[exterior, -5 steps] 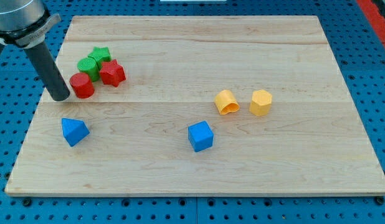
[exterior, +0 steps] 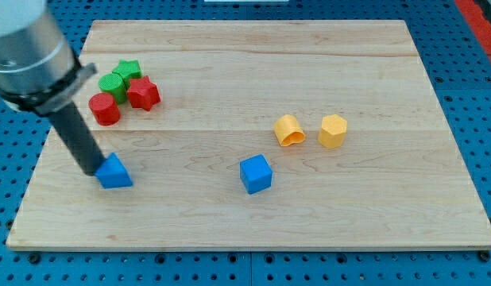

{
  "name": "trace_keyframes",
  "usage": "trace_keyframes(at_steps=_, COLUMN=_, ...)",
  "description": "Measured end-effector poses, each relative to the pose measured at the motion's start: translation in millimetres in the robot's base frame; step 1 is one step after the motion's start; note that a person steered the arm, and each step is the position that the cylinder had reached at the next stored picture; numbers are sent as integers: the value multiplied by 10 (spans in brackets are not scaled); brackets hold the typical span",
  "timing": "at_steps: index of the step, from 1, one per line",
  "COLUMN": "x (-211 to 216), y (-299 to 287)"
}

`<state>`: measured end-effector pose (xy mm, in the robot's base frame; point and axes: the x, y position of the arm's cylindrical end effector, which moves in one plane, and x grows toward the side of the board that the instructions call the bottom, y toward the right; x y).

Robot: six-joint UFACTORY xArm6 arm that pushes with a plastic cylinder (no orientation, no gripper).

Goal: Push the blue triangle into the blue cube

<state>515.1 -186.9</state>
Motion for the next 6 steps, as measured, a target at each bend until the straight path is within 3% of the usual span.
trace_keyframes(at_steps=2, x=35, y=754)
trace_keyframes(at_steps=4, x=263, y=433)
trace_keyframes(at_steps=6, x=265, y=1456)
